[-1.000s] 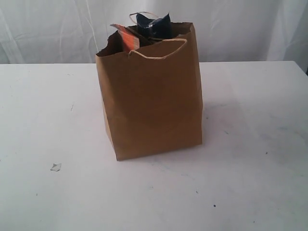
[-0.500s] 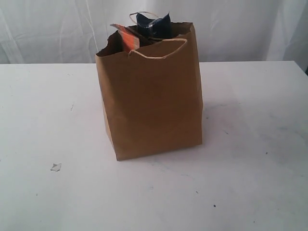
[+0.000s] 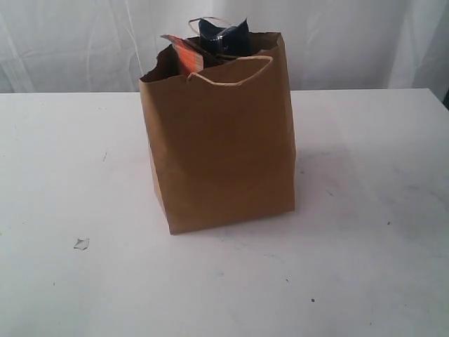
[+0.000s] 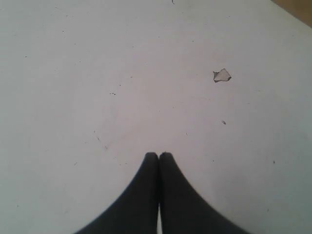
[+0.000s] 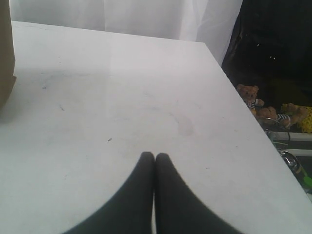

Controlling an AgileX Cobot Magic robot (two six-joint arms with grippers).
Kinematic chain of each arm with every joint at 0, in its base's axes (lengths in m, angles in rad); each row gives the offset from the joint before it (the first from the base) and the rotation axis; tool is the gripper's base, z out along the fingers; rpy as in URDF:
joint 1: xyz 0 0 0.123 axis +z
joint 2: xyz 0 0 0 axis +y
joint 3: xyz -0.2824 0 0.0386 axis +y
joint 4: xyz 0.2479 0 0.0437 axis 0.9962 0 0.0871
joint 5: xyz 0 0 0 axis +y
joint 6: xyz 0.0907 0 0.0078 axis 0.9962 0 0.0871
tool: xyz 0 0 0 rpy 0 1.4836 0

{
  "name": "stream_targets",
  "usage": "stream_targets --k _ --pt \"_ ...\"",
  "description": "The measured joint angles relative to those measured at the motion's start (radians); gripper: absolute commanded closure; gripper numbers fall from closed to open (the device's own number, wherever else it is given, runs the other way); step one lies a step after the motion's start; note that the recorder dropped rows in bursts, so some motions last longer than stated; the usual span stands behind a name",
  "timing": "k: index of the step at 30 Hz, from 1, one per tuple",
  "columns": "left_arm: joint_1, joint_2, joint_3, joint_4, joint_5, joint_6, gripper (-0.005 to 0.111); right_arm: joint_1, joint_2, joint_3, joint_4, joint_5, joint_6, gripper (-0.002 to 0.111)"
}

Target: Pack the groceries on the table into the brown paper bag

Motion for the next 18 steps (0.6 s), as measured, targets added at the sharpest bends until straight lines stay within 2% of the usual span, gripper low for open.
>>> stream_targets --k 18 --pt "0.000 0.000 0.005 -0.031 -0.023 0.002 0.107 0.000 0.000 0.000 0.000 0.000 0.000 0.108"
